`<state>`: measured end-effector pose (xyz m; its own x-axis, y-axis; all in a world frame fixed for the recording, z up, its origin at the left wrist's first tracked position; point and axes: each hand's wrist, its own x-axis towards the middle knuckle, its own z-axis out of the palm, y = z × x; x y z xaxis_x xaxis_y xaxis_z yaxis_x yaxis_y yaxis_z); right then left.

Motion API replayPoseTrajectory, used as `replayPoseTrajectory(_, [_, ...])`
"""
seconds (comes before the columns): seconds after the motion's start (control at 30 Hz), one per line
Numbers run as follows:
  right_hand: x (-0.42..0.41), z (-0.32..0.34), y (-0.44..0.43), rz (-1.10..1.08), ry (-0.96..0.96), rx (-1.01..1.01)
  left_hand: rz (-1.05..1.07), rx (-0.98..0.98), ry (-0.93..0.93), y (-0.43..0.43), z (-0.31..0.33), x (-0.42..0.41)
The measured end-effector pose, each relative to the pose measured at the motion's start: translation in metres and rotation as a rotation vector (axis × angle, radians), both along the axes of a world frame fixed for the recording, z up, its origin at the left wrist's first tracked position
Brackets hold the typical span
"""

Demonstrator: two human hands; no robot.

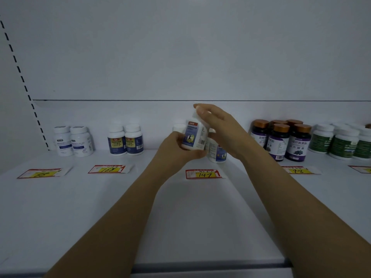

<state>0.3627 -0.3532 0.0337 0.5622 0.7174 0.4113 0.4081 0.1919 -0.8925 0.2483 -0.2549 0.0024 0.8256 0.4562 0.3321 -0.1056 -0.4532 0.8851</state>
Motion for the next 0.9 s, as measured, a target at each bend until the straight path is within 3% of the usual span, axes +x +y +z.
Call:
replayPoseTrajectory(0.07, [0.000, 0.000, 0.001, -0.069, -0.055, 0.011, 0.018, 0.034, -0.030, -0.001, 0.000, -0.001])
replayPoseTrajectory(0.23, [0.006, 0.001, -0.007, 0.006, 0.007, 0.083, -0.059, -0.062, 0.040, 0.002, 0.005, -0.002])
replayPoseTrajectory(0.53, [0.003, -0.003, 0.001, -0.045, -0.007, -0.021, 0.064, 0.024, -0.008, 0.002, 0.003, -0.001])
replayPoseTrajectory(0.77, [0.007, -0.003, 0.003, -0.077, 0.108, -0.001, -0.042, -0.014, 0.126, 0.002, 0.003, -0.001])
replayPoseTrajectory(0.9, [0.007, -0.002, 0.004, -0.063, 0.095, -0.022, -0.035, -0.059, 0.102, 0.005, 0.003, -0.002])
